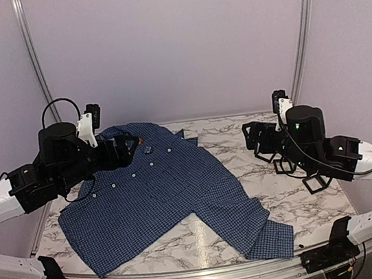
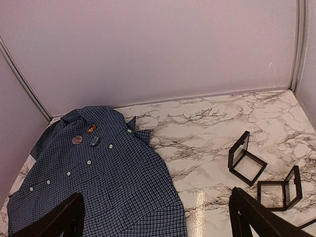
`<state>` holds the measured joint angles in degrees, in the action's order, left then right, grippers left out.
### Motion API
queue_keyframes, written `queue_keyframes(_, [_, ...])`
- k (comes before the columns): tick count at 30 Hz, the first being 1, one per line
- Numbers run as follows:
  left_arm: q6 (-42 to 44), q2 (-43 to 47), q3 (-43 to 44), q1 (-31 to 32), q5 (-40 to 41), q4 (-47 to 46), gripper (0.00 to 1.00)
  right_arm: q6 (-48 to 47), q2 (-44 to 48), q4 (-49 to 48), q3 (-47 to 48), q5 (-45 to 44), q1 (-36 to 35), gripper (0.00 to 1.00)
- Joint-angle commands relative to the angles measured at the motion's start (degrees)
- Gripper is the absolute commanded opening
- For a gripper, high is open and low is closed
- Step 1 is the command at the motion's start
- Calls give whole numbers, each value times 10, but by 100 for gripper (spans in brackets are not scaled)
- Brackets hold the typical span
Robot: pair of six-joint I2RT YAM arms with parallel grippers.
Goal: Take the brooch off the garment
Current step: Move the flattened clothing to the center of the board.
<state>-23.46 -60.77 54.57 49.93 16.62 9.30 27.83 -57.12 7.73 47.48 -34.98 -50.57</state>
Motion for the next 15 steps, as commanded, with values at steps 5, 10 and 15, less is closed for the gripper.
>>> queue_keyframes(5, [-53, 0, -41, 65, 125, 9, 99, 2, 19, 57, -9, 31, 23, 98])
queue_keyframes(10, [-76, 3, -67, 67, 142, 11, 99, -5, 10, 69, -9, 57, 30, 99])
queue_keyframes(15, [-121, -21, -84, 44, 136, 35, 99, -31, -66, 65, 19, 104, 34, 98])
